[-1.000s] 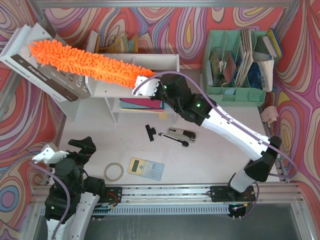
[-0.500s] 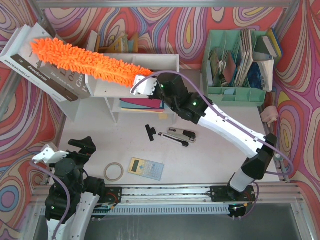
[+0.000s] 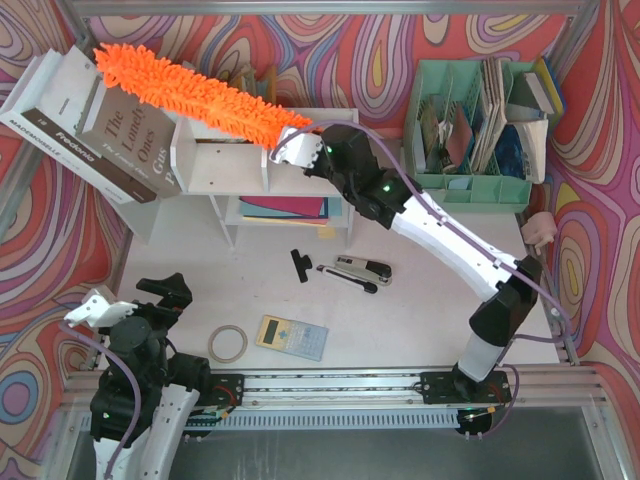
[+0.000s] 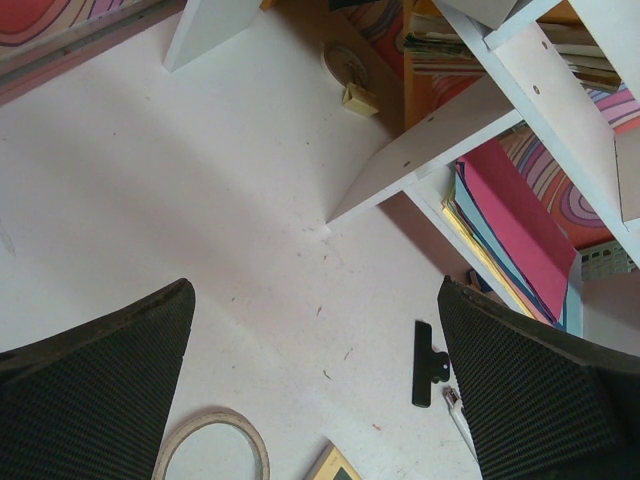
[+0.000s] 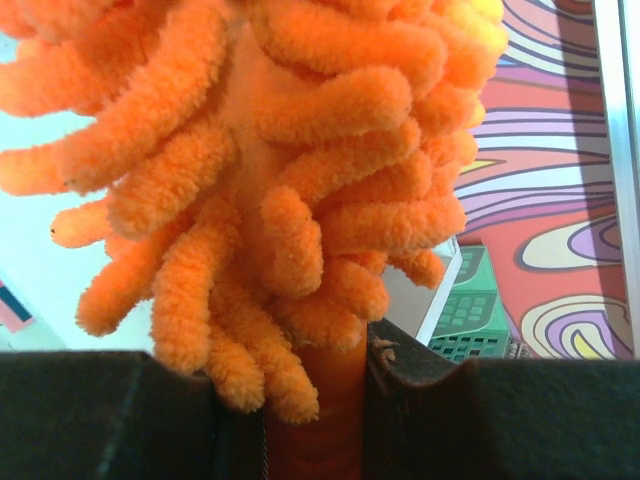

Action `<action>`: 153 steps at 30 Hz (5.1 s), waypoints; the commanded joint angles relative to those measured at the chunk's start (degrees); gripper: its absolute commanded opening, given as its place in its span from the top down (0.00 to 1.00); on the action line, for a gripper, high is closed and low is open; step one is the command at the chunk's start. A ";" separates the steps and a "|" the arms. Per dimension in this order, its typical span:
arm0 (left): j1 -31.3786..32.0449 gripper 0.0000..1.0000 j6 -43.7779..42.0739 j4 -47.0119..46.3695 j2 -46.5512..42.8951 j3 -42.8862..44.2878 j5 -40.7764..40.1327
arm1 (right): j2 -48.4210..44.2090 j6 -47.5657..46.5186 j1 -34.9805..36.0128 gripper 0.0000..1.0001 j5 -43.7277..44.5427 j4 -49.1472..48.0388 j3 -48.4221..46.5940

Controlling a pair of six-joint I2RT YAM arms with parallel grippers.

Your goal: Dust the bookshelf with a duster

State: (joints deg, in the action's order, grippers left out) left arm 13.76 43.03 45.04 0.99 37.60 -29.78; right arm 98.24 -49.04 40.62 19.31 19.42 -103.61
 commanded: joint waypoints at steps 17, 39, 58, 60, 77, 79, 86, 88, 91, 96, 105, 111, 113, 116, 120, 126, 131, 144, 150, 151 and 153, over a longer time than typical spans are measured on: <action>-0.31 0.02 -0.83 -0.85 -0.71 -0.62 0.33 | -7.56 17.48 5.70 1.00 2.59 -1.21 1.40; -0.40 0.01 -0.87 -0.48 -0.73 0.02 0.30 | -10.05 81.38 27.88 1.00 2.24 -12.03 17.51; -0.40 0.01 -0.66 -0.02 -0.73 0.12 -0.89 | 2.85 82.43 30.77 1.00 -9.90 -15.98 15.44; -0.40 0.01 -0.66 -0.04 -0.72 0.06 -0.83 | 2.89 82.24 30.87 1.00 -11.32 -16.87 15.27; -0.40 0.02 -0.72 -0.21 -0.73 -0.12 -0.37 | 1.74 80.76 33.12 1.00 -7.04 -19.21 18.32; -0.40 0.01 -0.67 -0.21 -0.73 -0.10 -0.36 | 2.23 81.66 32.91 1.00 -6.55 -18.30 18.38; -0.40 0.02 -0.70 -0.21 -0.73 -0.15 -0.24 | 2.89 86.94 30.01 1.00 -9.16 -16.85 19.27; -0.40 0.01 -0.67 -0.21 -0.73 -0.16 -0.20 | 2.91 87.11 29.77 1.00 -8.99 -16.46 18.70; -0.40 0.02 -0.66 -0.17 -0.73 -0.10 -0.19 | 2.84 86.48 29.72 1.00 -8.68 -16.57 18.14; -0.40 0.02 -0.76 -0.30 -0.73 -0.20 -0.11 | 2.78 82.44 30.71 1.00 -9.04 -18.90 17.71; -0.40 0.02 -0.82 -0.48 -0.73 -0.25 0.01 | 2.54 80.53 32.53 1.00 -6.63 -19.74 17.91; -0.40 0.02 -0.78 -0.33 -0.69 -0.22 -0.01 | 2.65 84.04 32.18 1.00 -4.01 -16.72 17.74; -0.40 0.02 -0.80 -0.30 -0.69 -0.25 -0.01 | 1.93 85.61 31.77 1.00 -2.46 -15.87 18.25; -0.40 0.01 -0.77 -0.42 -0.73 -0.23 0.05 | 0.94 86.10 31.32 1.00 -2.11 -16.16 18.61; -0.40 0.02 -0.81 -0.48 -0.73 -0.30 0.07 | 1.19 84.04 31.36 1.00 -1.75 -13.77 14.49; -0.40 0.01 -0.82 -0.50 -0.71 -0.25 0.05 | 2.85 84.10 30.36 1.00 -1.13 -5.89 6.44; -0.39 0.02 -0.80 -0.47 -0.73 -0.30 0.14 | 8.39 85.86 28.30 1.00 -2.02 3.56 -1.37; -0.40 0.01 -0.75 -0.74 -0.68 -0.55 0.16 | 11.91 86.76 27.53 1.00 -2.07 8.34 -4.57; -0.40 0.01 -0.75 -0.70 -0.66 -0.47 0.25 | 9.44 90.34 25.80 1.00 -0.84 8.68 -0.85; -0.40 0.01 -0.76 -0.72 -0.68 -0.51 0.29 | 8.79 90.88 25.58 1.00 -0.28 8.50 0.08; -0.40 0.01 -0.80 -0.75 -0.73 -0.57 0.33 | 7.09 91.47 25.27 1.00 0.97 8.15 1.54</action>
State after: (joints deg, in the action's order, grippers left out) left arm 13.61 43.03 44.91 0.99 37.60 -29.80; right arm 109.65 39.27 67.18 16.71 27.70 -104.18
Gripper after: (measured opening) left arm 0.984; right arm 0.339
